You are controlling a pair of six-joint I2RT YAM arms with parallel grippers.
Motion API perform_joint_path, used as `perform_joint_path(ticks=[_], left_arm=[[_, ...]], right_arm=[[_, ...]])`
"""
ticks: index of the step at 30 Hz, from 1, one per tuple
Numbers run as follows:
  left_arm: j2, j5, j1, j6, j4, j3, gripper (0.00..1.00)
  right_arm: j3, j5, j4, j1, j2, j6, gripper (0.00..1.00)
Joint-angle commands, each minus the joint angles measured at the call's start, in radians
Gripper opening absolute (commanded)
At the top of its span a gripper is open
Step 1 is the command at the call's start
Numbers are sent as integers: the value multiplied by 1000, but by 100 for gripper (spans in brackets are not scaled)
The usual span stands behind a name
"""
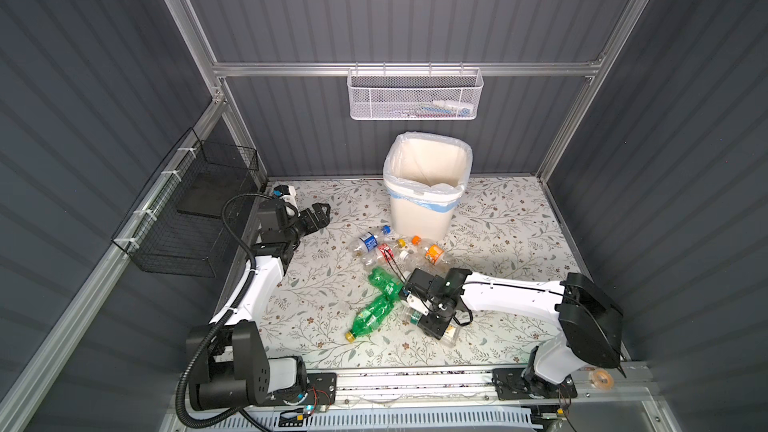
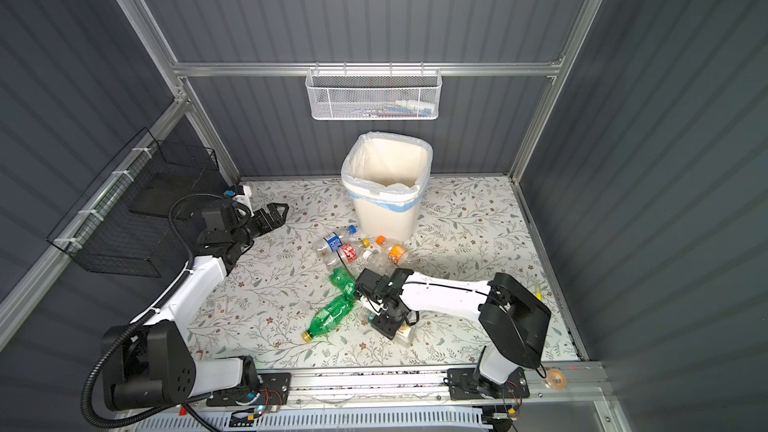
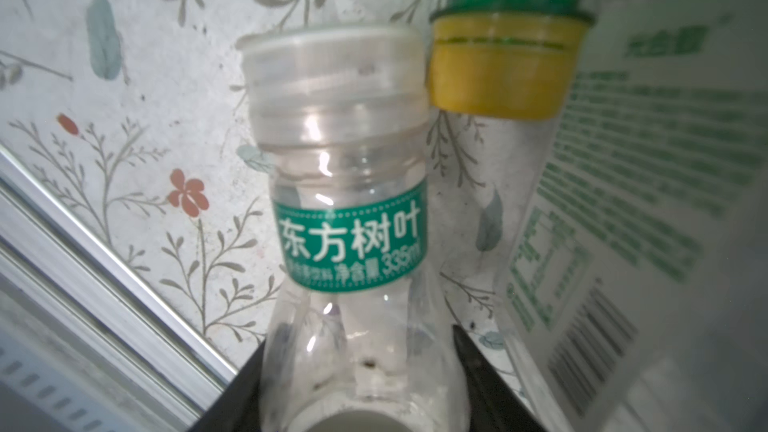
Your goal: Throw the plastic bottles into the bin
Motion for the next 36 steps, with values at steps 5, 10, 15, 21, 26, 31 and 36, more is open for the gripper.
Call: perform_joint_path(ticks=[5,10,15,21,26,31,36], left_arm=[[-3,21,5,-3,-4,-6,98],[-5,77,5,23,-30,-7,97],[-47,82,3,46,-37,-26,96],[-78,147,0,40,29,-65,96],[-108,173,-35,95,-4,-47,96],[-208,98,-149,269,-181,-25,95],[-328,84,-209,276,-276,-106,95]], right_arm=[[-23,61,54,-8,-236,39,44],[11,151,97,-82,-422,45,45],[3,358,310,-155,-665,-21,48],[-233,507,1068,-237,-931,-203,53],[-302,483,1524,-261,-957,-373,55],[-197,351,1610,-344,-854,-340,56],[160,253,1243,-487,-552,-121,57]])
